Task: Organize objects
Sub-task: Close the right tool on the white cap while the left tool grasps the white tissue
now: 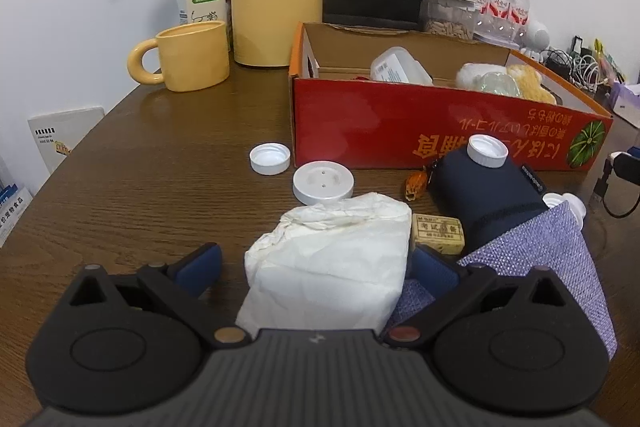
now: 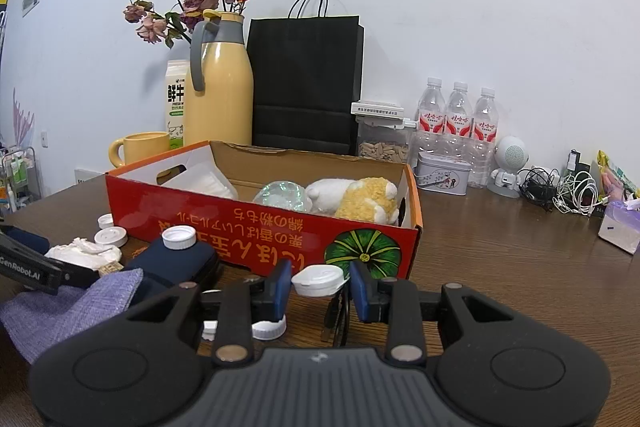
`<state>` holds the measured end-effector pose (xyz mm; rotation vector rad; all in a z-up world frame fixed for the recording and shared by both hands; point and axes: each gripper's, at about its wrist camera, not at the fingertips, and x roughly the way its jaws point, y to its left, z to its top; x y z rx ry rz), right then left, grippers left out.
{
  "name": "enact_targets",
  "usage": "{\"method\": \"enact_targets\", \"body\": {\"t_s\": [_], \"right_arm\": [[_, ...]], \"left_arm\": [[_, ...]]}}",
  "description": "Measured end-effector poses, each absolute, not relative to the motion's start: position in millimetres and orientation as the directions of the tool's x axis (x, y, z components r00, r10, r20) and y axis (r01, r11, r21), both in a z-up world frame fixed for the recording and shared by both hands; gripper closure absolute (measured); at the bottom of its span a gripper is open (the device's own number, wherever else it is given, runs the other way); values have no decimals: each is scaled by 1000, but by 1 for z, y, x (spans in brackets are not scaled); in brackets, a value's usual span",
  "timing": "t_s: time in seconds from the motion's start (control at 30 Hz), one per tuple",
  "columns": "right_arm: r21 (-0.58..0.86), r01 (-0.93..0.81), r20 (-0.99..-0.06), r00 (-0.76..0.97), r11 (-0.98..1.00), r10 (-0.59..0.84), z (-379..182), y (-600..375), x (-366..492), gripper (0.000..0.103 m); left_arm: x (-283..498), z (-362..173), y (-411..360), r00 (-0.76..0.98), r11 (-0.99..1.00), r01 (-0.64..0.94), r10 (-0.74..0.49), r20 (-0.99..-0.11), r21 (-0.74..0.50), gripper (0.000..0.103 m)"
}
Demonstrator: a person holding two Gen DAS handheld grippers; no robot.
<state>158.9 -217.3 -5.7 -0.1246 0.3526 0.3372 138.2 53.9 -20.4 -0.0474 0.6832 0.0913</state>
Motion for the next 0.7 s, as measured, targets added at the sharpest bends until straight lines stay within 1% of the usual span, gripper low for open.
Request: {"method": "enact_targets", "body": {"t_s": [0.03,0.1,0.2,0.47,0.63,0.7], "right_arm": [[-61,-345,-358,884,937,302,-6,-217,159,72],[-61,-345,-358,884,937,302,-6,-217,159,73],[-62,-344,-357,884,937,301,-6,-217,159,72],[-68,-352,-365,880,933,305,-7,-216,159,72],[-44,-352,-441,847,935,297,-11,-222,166,72],[-43,-346,-445,846,937,292,-12,-226,166,72]], "left_arm": [[137,-20,54,776,994,-104,71,-626,-16,9],[135,-19,54,784,994,-109,74,-616,-19,21],[132,-17,54,795,994,-106,66,-604,-30,29],[131,-16,55,799,993,-111,64,-598,-41,30],[130,-17,56,798,992,-113,61,-600,-49,29],[130,-17,57,799,992,-113,58,-599,-54,29]]}}
